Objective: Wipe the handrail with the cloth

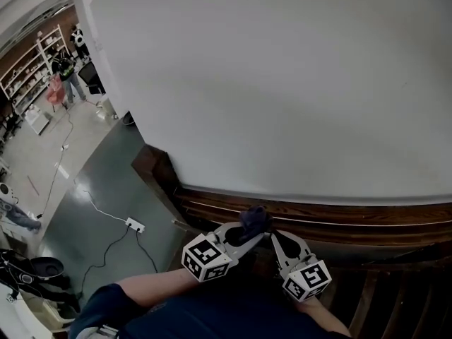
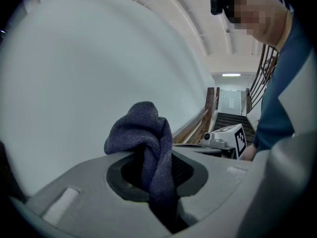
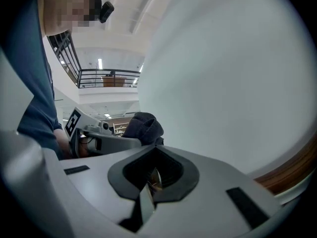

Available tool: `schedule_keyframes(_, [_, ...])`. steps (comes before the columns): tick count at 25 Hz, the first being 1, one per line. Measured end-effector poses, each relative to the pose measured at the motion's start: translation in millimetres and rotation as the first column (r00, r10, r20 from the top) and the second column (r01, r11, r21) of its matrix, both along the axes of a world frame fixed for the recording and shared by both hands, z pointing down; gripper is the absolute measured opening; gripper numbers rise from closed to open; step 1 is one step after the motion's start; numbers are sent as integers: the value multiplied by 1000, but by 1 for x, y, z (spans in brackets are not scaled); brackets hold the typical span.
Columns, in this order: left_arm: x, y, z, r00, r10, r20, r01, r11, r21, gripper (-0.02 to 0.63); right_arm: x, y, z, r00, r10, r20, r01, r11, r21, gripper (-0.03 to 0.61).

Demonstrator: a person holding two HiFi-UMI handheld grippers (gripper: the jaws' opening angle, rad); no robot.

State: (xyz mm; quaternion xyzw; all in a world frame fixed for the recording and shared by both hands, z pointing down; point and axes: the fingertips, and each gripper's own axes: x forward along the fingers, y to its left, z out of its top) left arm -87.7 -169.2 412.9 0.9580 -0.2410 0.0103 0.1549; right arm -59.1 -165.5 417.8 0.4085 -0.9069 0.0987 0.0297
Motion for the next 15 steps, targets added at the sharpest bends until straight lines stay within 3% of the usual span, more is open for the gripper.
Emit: schedule_keyframes(15, [-5,9,-3,1000,-13,-5,13,1000,6,78,-8,12,2,999,-33,-5,33,999,-11,9])
